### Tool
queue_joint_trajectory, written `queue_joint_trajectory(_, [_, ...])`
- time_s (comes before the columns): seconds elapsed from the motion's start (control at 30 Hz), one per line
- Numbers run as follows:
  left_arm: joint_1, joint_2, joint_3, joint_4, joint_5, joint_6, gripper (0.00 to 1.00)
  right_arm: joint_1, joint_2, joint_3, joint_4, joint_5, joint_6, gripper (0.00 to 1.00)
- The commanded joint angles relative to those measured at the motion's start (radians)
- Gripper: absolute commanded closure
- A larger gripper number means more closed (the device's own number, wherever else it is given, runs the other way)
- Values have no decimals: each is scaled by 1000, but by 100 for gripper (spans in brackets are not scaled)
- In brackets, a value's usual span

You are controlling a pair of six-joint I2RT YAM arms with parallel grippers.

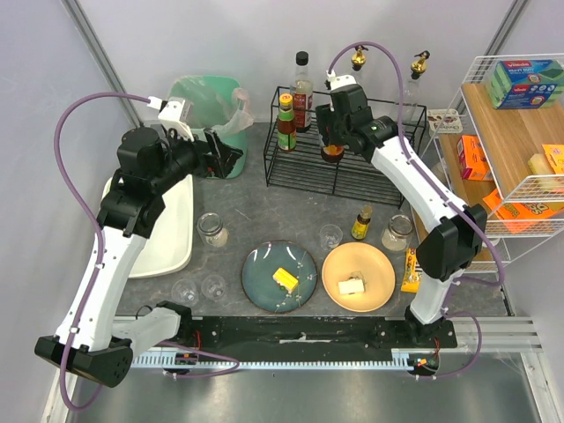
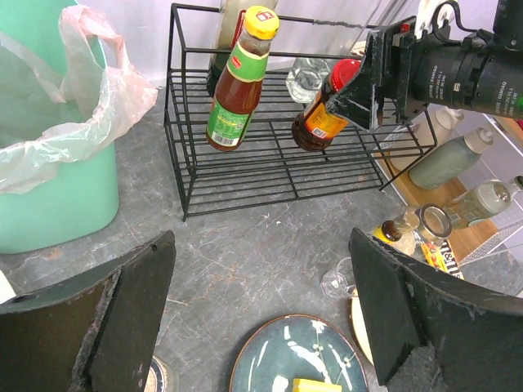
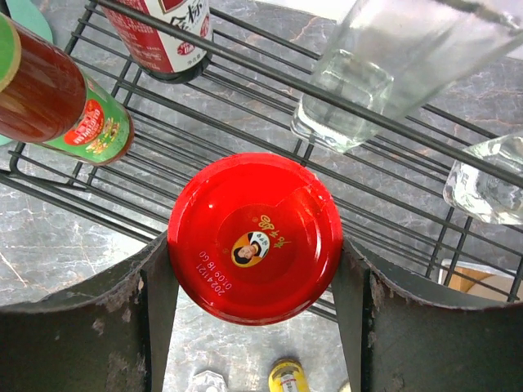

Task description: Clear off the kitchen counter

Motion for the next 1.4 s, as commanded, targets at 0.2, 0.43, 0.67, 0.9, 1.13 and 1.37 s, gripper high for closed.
queue_joint_trajectory(0.2, [1, -36, 5, 10, -23, 34, 7, -7, 22, 92, 49, 37, 23, 57])
queue_joint_trajectory(0.43, [-1, -38, 3, 10, -23, 31, 7, -11, 25, 95, 38, 44, 24, 29])
queue_joint_trajectory(0.67, [-1, -41, 0, 10, -23, 31, 7, -14, 10, 96, 40, 57, 10, 14])
queue_joint_trajectory(0.9, [-1, -39, 3, 10, -23, 30, 7, -16, -13, 102, 40, 47, 3, 8])
queue_joint_trajectory(1.13, [1, -42, -1, 10, -15, 27, 7, -16, -136, 35, -6, -12, -11, 5])
queue_joint_trajectory(1.37, [-1, -26, -3, 16, 8, 22, 7, -16, -324, -182, -111, -59, 16, 5])
